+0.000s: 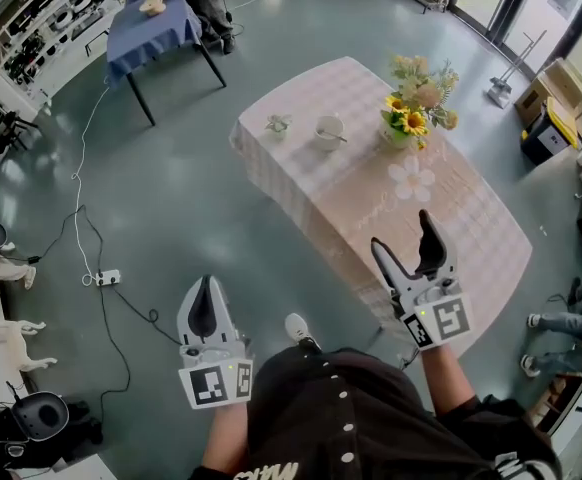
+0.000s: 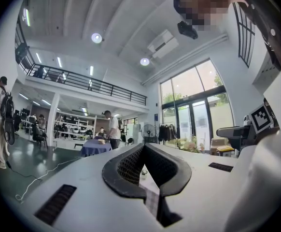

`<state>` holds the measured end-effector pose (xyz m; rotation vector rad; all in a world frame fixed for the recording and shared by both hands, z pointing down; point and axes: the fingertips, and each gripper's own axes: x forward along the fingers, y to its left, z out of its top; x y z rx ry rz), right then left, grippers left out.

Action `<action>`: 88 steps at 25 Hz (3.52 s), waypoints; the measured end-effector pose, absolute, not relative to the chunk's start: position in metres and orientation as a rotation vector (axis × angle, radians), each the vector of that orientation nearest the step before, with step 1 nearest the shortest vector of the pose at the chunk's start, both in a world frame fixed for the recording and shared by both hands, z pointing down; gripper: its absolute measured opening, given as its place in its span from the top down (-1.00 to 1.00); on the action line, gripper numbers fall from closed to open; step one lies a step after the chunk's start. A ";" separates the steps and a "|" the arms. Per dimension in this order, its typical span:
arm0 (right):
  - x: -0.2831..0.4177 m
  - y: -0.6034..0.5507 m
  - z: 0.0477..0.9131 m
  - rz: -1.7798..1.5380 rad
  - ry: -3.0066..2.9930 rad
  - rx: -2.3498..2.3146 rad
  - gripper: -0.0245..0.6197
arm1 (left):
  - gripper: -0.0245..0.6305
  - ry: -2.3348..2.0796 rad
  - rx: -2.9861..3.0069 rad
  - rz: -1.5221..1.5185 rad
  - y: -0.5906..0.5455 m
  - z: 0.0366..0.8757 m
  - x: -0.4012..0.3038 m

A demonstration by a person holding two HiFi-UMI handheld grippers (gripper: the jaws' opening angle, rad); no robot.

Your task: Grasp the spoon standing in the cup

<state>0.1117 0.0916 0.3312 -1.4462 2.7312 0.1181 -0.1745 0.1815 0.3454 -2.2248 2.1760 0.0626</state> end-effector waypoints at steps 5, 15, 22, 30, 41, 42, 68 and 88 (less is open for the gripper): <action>0.083 0.074 0.329 0.128 2.729 -1.439 -0.23 | 0.87 2.176 -2.221 0.069 0.164 0.345 -0.202; 0.032 0.055 0.327 0.154 2.734 -1.440 -0.23 | 0.87 2.170 -2.225 0.089 0.148 0.347 -0.251; 0.004 0.050 0.330 0.142 2.764 -1.416 -0.23 | 0.87 2.214 -2.220 0.084 0.148 0.357 -0.277; -0.012 0.026 0.340 0.116 2.787 -1.396 -0.23 | 0.87 2.250 -2.209 0.066 0.134 0.366 -0.291; -0.035 -0.047 0.348 0.086 2.802 -1.374 -0.23 | 0.87 2.265 -2.189 0.034 0.071 0.365 -0.310; -0.037 -0.055 0.348 0.087 2.800 -1.376 -0.23 | 0.87 2.265 -2.188 0.033 0.063 0.365 -0.312; -0.031 -0.251 0.335 0.063 2.785 -1.394 -0.23 | 0.87 2.246 -2.203 0.011 -0.140 0.345 -0.307; 0.015 -0.321 0.347 0.032 2.696 -1.547 -0.23 | 0.87 2.089 -2.383 -0.016 -0.246 0.359 -0.259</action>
